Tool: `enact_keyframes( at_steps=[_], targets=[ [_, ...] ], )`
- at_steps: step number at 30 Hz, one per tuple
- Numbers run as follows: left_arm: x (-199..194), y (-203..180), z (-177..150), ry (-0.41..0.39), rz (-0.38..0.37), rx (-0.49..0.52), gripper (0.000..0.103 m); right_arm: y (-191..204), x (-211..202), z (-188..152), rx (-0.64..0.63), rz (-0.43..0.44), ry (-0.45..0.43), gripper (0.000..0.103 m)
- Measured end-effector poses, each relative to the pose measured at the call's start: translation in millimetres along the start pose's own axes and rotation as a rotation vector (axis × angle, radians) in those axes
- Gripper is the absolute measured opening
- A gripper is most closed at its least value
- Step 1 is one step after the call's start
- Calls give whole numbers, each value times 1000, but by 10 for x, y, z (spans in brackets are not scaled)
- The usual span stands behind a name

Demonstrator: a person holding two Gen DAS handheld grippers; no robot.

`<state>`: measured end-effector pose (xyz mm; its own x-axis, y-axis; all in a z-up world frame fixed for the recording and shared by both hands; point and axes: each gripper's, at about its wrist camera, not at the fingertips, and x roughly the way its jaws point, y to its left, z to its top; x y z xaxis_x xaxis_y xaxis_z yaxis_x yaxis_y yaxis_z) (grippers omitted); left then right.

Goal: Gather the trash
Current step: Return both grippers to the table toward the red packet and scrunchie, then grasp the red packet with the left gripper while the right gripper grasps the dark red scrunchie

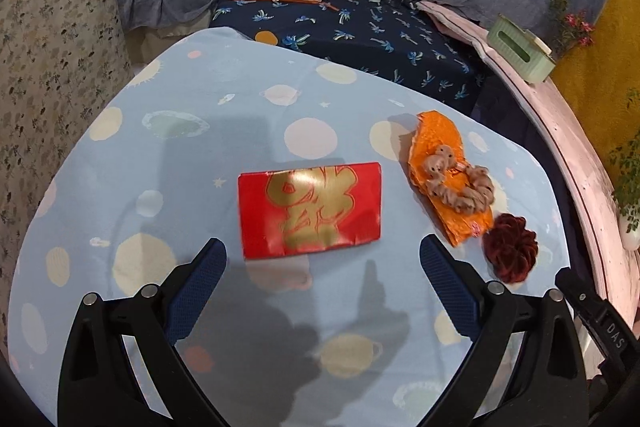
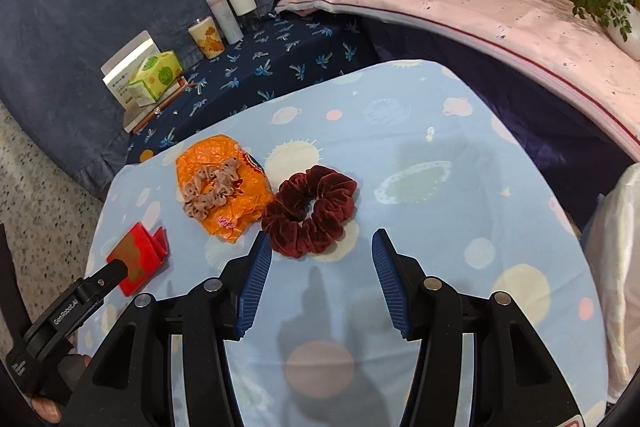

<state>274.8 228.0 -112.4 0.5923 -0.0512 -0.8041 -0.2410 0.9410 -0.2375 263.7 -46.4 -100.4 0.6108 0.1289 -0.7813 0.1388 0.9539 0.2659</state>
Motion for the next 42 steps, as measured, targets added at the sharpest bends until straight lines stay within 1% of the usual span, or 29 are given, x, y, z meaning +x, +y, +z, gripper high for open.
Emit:
enact_keyframes(
  at_steps=[7, 12, 14, 16, 17, 18, 19, 22, 27, 33, 38, 42],
  targets=[
    [277, -10, 107, 22, 55, -22, 93, 35, 360, 110, 19, -16, 28, 51],
    [398, 11, 129, 36, 73, -31, 92, 72, 554, 128, 23, -15, 49, 51],
    [408, 24, 115, 41, 63, -28, 84, 91, 601, 124, 19, -17, 55, 50],
    [402, 20, 96, 46, 57, -22, 85, 94, 635, 111, 16, -17, 61, 42],
    [383, 16, 83, 43, 57, -19, 85, 95, 648, 98, 16, -15, 65, 35],
    [359, 7, 67, 37, 59, -15, 85, 90, 658, 80, 17, -11, 71, 31],
    [341, -7, 57, 33, 58, -11, 84, 85, 655, 65, 17, -10, 72, 29],
    [257, -59, 8, 24, 52, 5, 84, 68, 606, 7, 11, -10, 66, 18],
    [44, -197, -111, 10, 30, 28, 83, 4, 456, -90, 21, 10, 66, 13],
    [-246, -456, -297, 0, -12, 63, 83, -59, 157, -209, 12, 30, 48, 11],
    [-490, -723, -438, -14, -48, 97, 82, -164, -209, -232, 18, 45, 0, 11],
    [-699, -995, -558, -28, -84, 133, 82, -326, -526, -216, 33, 46, -48, 11]
  ],
)
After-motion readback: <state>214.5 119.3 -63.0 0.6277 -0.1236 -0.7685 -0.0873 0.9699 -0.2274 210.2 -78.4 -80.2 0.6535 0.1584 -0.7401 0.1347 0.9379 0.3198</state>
